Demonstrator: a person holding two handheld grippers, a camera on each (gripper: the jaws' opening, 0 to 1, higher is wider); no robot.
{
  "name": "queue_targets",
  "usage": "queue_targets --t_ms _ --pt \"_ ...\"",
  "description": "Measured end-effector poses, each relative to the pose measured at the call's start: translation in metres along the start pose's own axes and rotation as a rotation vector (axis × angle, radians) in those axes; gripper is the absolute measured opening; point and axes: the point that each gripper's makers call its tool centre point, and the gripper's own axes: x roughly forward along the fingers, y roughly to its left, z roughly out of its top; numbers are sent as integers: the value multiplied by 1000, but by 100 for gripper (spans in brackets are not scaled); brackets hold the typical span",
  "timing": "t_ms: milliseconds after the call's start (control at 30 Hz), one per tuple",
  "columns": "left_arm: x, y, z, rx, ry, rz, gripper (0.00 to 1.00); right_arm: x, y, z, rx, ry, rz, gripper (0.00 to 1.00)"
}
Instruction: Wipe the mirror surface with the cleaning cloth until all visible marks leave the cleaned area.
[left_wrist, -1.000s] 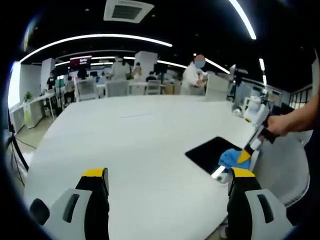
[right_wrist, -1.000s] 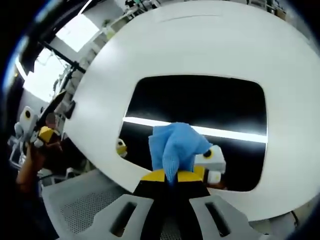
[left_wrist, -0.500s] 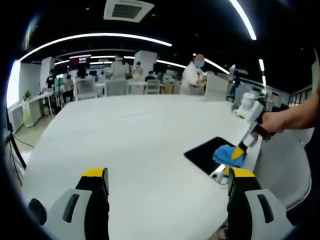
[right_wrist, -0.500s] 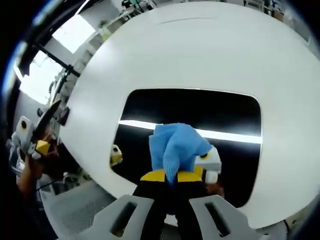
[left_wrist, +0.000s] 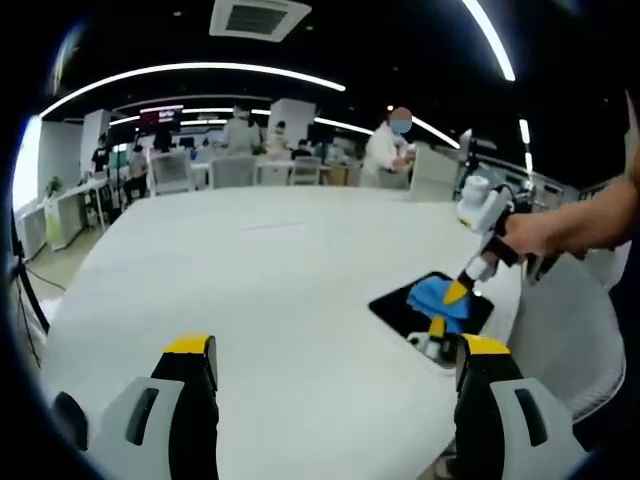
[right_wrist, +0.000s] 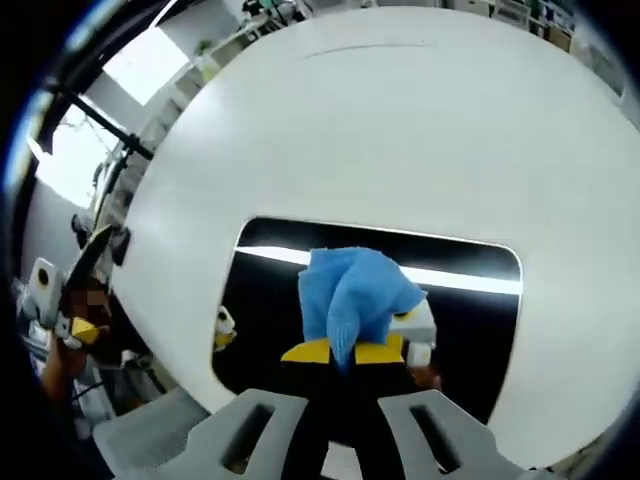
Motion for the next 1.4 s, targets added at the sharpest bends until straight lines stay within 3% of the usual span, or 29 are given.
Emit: queue_targets --t_ms 367,900,1400 --pt "0 1 3 0 -9 5 100 8 -4 32 26 -39 -4 0" --pt "-3 -1 3 19 0 4 100 14 -9 53 15 -78 -16 0" --pt "-8 6 9 28 1 23 100 13 -13 50 -13 -58 -1 0"
